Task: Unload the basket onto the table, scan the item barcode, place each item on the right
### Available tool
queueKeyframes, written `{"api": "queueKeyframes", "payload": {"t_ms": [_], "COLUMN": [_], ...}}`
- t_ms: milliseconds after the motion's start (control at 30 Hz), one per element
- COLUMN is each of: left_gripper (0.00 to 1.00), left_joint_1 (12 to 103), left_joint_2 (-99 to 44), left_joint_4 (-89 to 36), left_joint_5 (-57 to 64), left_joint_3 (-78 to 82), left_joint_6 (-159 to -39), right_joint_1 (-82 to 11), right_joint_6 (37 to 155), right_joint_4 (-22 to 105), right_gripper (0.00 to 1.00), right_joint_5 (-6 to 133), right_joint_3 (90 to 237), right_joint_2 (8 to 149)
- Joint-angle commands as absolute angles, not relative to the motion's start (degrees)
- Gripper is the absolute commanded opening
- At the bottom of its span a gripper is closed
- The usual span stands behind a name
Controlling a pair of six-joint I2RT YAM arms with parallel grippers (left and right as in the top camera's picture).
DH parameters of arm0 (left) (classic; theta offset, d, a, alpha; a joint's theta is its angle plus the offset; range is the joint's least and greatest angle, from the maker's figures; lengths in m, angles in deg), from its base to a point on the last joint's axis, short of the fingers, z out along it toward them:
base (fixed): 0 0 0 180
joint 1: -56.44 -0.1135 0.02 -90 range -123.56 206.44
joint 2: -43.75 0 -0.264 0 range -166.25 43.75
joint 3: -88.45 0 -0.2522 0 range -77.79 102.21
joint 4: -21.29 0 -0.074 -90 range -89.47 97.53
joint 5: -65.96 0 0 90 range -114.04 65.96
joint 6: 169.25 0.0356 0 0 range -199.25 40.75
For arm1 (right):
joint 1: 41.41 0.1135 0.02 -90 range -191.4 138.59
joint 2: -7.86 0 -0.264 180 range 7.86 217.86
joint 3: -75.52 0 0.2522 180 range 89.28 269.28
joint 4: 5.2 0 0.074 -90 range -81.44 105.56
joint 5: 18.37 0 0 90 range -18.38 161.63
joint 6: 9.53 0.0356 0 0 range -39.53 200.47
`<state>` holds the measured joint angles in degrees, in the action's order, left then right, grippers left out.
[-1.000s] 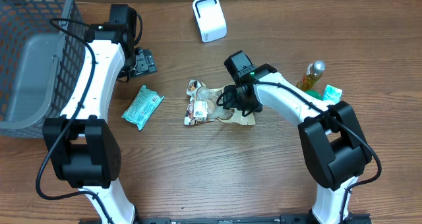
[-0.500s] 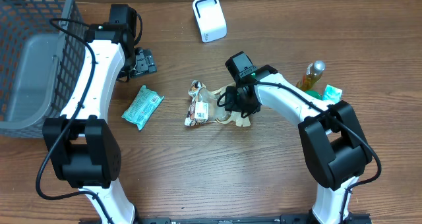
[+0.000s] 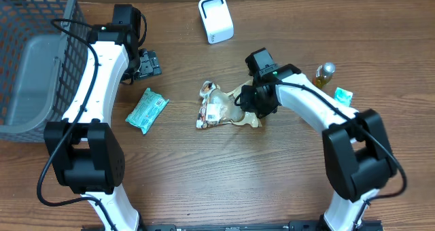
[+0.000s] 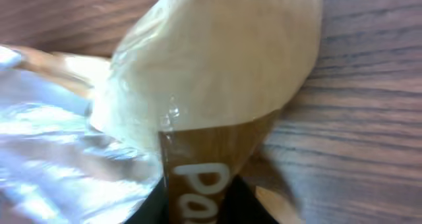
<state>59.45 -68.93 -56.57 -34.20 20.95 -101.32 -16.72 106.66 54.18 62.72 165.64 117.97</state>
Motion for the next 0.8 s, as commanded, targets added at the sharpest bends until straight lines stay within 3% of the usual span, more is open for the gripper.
{"api": "queueKeyframes", "payload": {"t_ms": [0,167,767], "left_gripper": [1.0,1.0,1.0], "left_joint_1": [59.6,59.6,59.6], "left_joint_2": [-69.4,-69.4,-69.4], "left_joint_4": [-56.5,-56.5,-56.5], "left_joint_5": [-35.0,-35.0,-35.0], "left_joint_3": [22.0,22.0,22.0], "left_joint_6": [-100.4,-100.4,-100.4], "right_joint_1": [-16.7,-16.7,-16.7], "right_joint_6": [105.7,105.7,105.7], "right_joint_4": [53.8,53.8,53.2], "right_gripper": [0.13,0.04,0.04], "right_joint_5": [60.8,56.3,50.4], "right_joint_3": [165.5,165.5,165.5], "right_joint_2": [112.9,112.3,112.3]}}
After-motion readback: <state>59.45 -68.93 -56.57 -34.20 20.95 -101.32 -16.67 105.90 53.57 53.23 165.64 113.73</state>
